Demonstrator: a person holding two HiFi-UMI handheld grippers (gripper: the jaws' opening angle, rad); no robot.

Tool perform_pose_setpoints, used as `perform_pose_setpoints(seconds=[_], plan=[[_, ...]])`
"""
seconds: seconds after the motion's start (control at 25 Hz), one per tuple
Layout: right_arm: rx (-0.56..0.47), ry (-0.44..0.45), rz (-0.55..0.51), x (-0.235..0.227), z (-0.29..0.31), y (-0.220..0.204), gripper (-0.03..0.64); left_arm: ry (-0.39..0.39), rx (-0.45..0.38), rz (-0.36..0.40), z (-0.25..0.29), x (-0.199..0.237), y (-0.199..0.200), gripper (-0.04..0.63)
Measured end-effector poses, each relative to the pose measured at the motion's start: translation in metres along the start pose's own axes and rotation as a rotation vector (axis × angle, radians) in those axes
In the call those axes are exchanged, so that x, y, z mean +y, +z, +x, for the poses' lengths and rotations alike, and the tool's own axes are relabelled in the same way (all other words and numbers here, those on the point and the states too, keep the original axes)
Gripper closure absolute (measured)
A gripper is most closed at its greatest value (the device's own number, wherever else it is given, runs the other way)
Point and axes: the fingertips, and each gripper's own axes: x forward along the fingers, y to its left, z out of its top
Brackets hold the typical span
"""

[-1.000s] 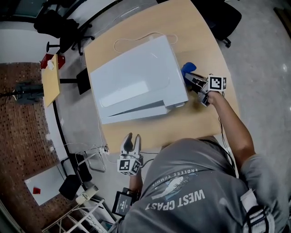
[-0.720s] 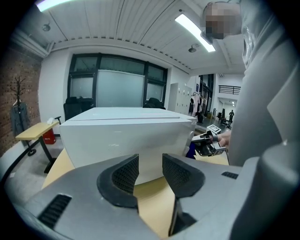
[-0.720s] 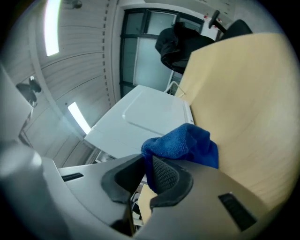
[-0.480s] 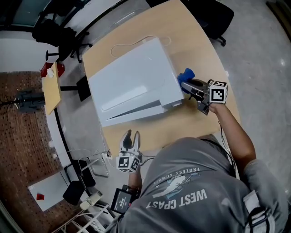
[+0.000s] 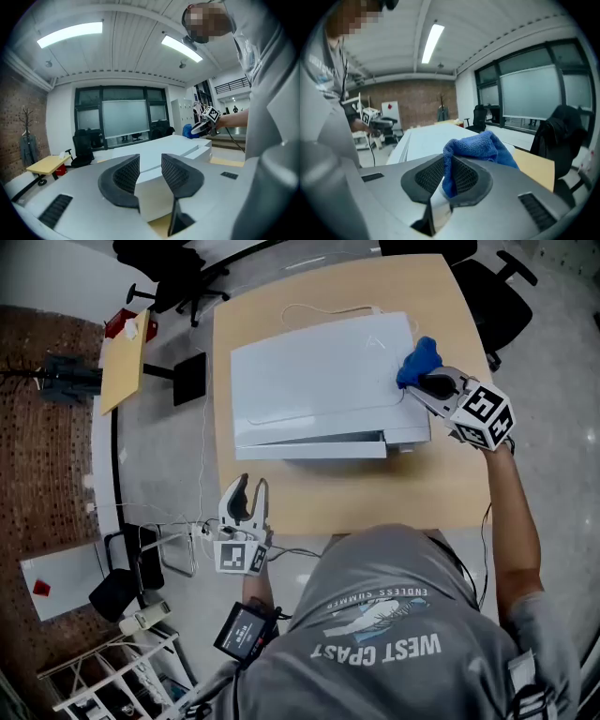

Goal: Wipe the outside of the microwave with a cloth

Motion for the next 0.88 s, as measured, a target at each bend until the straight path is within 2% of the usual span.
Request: perform_pose_setpoints(seconds=[0.12, 0.2, 0.36, 0.56, 0.68, 0.8, 0.88], plan=[[0.182, 0.049, -0.162, 0.035, 0.048, 0.005, 0.563, -0.012, -0.035, -0.017, -0.007, 0.012, -0.003, 0.437], [0.259, 0.115, -0.203, 0.069, 0.086, 0.009, 0.563, -0.02, -0.047, -0.029, -0.012, 0.021, -0.009, 0.439], [0.351, 0.256, -0.228, 0.144, 0.18, 0.037, 0.563, -0.022, -0.066, -0.051, -0.026, 0.045, -0.023, 0.437], [0.408, 0.403, -0.348, 0.232, 0.302, 0.079, 0.563, 0.015, -0.089, -0.118, -0.046, 0.089, -0.041, 0.438], [0.417, 0.399, -0.365, 0.247, 0.331, 0.087, 0.563, 0.012, -0.099, -0.128, -0.053, 0.11, -0.048, 0.437], [0.413, 0.349, -0.256, 0.228, 0.308, 0.076, 0.563, -0.013, -0.109, -0.128, -0.052, 0.124, -0.051, 0.438], [0.427, 0.256, -0.172, 0.192, 0.266, 0.058, 0.563, -0.037, -0.118, -0.127, -0.042, 0.127, -0.05, 0.438]])
